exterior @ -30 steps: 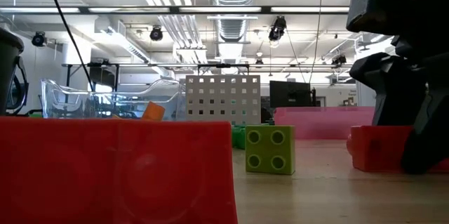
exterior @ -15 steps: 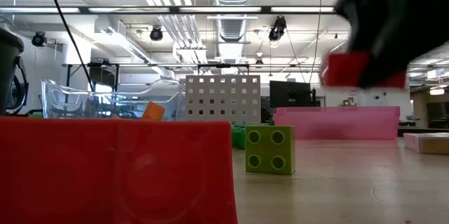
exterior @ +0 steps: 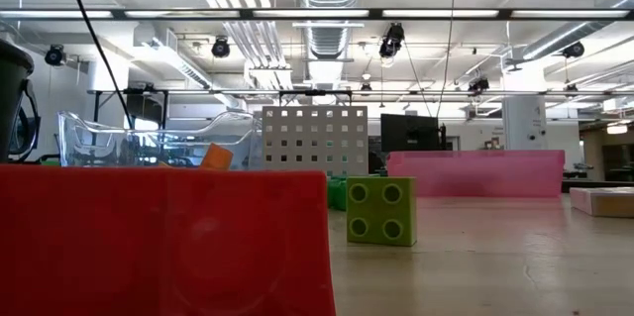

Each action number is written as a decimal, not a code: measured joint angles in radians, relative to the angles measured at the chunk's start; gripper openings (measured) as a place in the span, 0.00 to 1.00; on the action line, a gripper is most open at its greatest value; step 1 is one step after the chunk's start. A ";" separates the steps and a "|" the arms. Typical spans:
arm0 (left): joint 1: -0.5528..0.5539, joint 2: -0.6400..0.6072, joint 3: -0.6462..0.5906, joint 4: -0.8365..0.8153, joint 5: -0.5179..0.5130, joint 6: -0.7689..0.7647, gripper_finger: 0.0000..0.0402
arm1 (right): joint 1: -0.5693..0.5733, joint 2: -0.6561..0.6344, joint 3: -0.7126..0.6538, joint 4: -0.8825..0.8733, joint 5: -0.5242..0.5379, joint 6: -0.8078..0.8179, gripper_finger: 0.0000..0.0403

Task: Pick & Place Toys
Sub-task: Put the red game piece into the transparent bin

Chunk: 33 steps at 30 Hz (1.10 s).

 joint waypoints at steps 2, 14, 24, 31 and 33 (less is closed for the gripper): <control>0.000 0.000 0.000 0.009 0.023 -0.007 0.42 | -0.004 0.000 0.014 0.000 0.024 -0.012 0.39; 0.000 0.007 -0.006 0.098 0.045 -0.031 0.74 | -0.041 0.000 0.031 0.024 0.045 -0.060 0.39; 0.005 0.117 -0.006 0.258 0.036 -0.031 0.87 | -0.069 0.000 0.031 0.126 0.087 -0.136 0.39; 0.010 0.153 0.002 0.291 0.032 -0.027 0.87 | -0.079 0.001 0.031 0.146 0.089 -0.158 0.39; 0.010 0.158 0.001 0.300 0.036 -0.032 0.87 | -0.083 0.001 0.031 0.152 0.089 -0.161 0.39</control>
